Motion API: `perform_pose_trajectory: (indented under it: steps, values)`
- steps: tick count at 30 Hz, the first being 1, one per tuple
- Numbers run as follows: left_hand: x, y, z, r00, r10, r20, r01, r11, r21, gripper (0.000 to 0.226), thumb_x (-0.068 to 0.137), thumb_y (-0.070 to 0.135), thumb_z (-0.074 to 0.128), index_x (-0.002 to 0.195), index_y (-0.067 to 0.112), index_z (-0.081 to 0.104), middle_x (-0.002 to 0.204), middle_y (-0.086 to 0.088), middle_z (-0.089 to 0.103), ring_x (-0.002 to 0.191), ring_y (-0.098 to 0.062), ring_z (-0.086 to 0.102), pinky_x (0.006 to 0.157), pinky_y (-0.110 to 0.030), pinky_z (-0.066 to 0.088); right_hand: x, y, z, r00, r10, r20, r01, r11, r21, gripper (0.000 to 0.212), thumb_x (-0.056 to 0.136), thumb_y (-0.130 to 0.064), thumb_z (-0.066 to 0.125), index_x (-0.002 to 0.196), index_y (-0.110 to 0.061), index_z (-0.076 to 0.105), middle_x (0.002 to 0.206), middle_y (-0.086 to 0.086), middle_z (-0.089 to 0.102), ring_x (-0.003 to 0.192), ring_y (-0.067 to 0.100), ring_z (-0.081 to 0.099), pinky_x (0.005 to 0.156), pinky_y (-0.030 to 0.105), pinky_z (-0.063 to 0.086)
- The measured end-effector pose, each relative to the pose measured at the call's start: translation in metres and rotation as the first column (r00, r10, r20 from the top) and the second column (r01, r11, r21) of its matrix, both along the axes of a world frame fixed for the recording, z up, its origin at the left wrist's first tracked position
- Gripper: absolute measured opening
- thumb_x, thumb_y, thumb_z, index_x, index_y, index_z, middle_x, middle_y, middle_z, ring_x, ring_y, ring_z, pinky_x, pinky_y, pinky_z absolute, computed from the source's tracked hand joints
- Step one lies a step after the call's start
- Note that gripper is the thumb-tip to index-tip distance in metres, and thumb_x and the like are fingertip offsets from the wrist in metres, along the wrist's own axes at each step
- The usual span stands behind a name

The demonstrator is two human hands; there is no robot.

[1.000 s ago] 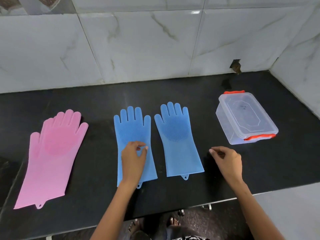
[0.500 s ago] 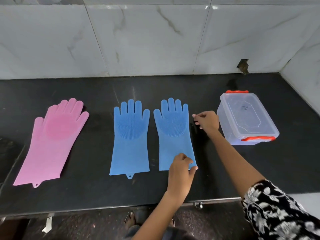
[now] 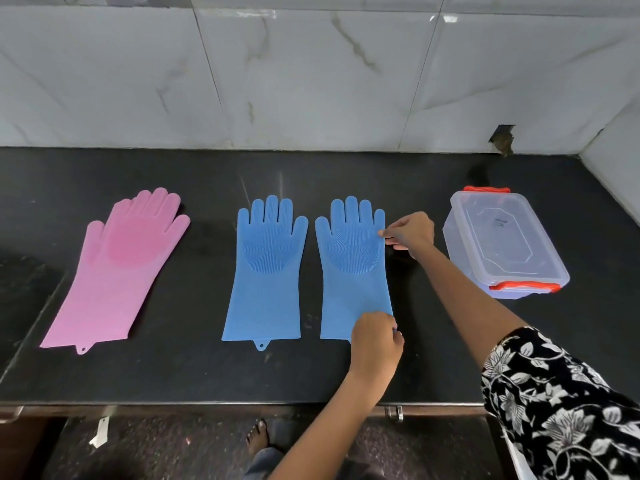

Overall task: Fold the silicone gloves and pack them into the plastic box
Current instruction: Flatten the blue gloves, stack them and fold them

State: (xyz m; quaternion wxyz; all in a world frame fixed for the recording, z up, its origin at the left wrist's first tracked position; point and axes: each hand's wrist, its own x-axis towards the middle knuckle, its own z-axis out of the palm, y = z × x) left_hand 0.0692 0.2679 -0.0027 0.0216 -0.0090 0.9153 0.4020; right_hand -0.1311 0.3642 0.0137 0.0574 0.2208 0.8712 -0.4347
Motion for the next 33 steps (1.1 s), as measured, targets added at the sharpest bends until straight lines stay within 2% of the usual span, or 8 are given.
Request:
perform_pose_trajectory:
  steps: [4,7,11,15,20,23,29,33]
  values:
    - [-0.007,-0.016,0.008,0.996,0.063,0.059,-0.07,0.99,0.123,0.014,0.086,0.023,0.07,0.09,0.011,0.077,0.093,-0.003,0.075,0.086,-0.014,0.069,0.085,-0.012,0.049,0.002,0.0,0.003,0.999,-0.039,0.012,0.04,0.994,-0.106,0.013,0.073,-0.011,0.081,0.08,-0.005,0.071,0.09,0.014,0.072,0.074,0.019,0.07,0.069,0.031,0.06]
    - [-0.011,-0.04,0.018,0.988,0.1,0.121,-0.124,0.968,0.219,0.01,0.079,0.02,0.075,0.082,0.01,0.078,0.084,-0.003,0.076,0.078,-0.014,0.07,0.082,-0.019,0.055,0.001,-0.006,0.013,0.998,-0.053,0.018,0.055,0.98,-0.191,0.015,0.075,-0.008,0.079,0.087,-0.003,0.072,0.094,0.014,0.071,0.081,0.021,0.071,0.075,0.034,0.06]
    - [-0.013,-0.085,0.036,0.977,0.157,0.145,-0.199,0.918,0.342,0.005,0.072,0.012,0.079,0.076,0.01,0.079,0.07,-0.006,0.076,0.06,-0.007,0.069,0.066,-0.019,0.056,-0.004,-0.022,0.038,0.999,-0.012,-0.036,0.002,0.961,-0.276,0.017,0.075,-0.008,0.079,0.09,-0.003,0.072,0.089,0.012,0.072,0.074,0.017,0.072,0.063,0.025,0.059]
    - [-0.011,-0.135,0.054,0.953,0.218,0.209,-0.293,0.833,0.469,0.006,0.075,0.014,0.08,0.08,0.011,0.078,0.07,-0.006,0.076,0.066,-0.017,0.073,0.069,-0.032,0.061,-0.01,-0.058,0.063,0.993,0.027,-0.115,-0.063,0.945,-0.321,0.01,0.073,-0.008,0.08,0.079,-0.008,0.071,0.08,0.011,0.073,0.065,0.013,0.071,0.05,0.018,0.056]
    - [-0.002,-0.193,0.065,0.934,0.305,0.188,-0.358,0.775,0.521,0.003,0.073,0.011,0.08,0.074,0.01,0.078,0.064,-0.005,0.075,0.064,-0.017,0.073,0.065,-0.025,0.061,-0.012,-0.129,0.075,0.936,0.126,-0.328,-0.2,0.959,-0.203,0.001,0.067,-0.005,0.075,0.067,-0.005,0.074,0.068,0.016,0.072,0.056,0.015,0.068,0.048,0.019,0.054]
    - [0.006,-0.224,0.058,0.92,0.34,0.194,-0.391,0.78,0.488,0.004,0.073,0.009,0.08,0.071,0.011,0.078,0.06,-0.005,0.074,0.058,-0.013,0.071,0.06,-0.022,0.059,-0.009,-0.185,0.07,0.893,0.227,-0.389,-0.279,0.957,-0.082,0.007,0.065,-0.003,0.067,0.065,0.002,0.072,0.064,0.022,0.069,0.051,0.019,0.062,0.051,0.036,0.058]
    - [0.022,-0.261,0.022,0.844,0.343,0.413,-0.507,0.762,0.402,0.002,0.077,0.004,0.077,0.076,0.005,0.075,0.063,-0.009,0.074,0.06,-0.015,0.072,0.055,-0.018,0.055,0.012,-0.265,0.032,0.864,0.438,-0.25,-0.428,0.899,0.095,0.019,0.077,-0.014,0.075,0.078,0.006,0.072,0.078,0.02,0.071,0.068,0.025,0.067,0.073,0.035,0.056]
    - [0.018,-0.272,0.011,0.853,0.339,0.396,-0.479,0.81,0.337,0.005,0.075,0.013,0.08,0.071,0.013,0.077,0.06,-0.005,0.073,0.058,-0.012,0.069,0.059,-0.02,0.057,0.019,-0.245,0.021,0.878,0.42,-0.229,-0.398,0.907,0.141,0.025,0.082,-0.02,0.07,0.077,0.004,0.072,0.077,0.02,0.072,0.07,0.03,0.068,0.073,0.04,0.057]
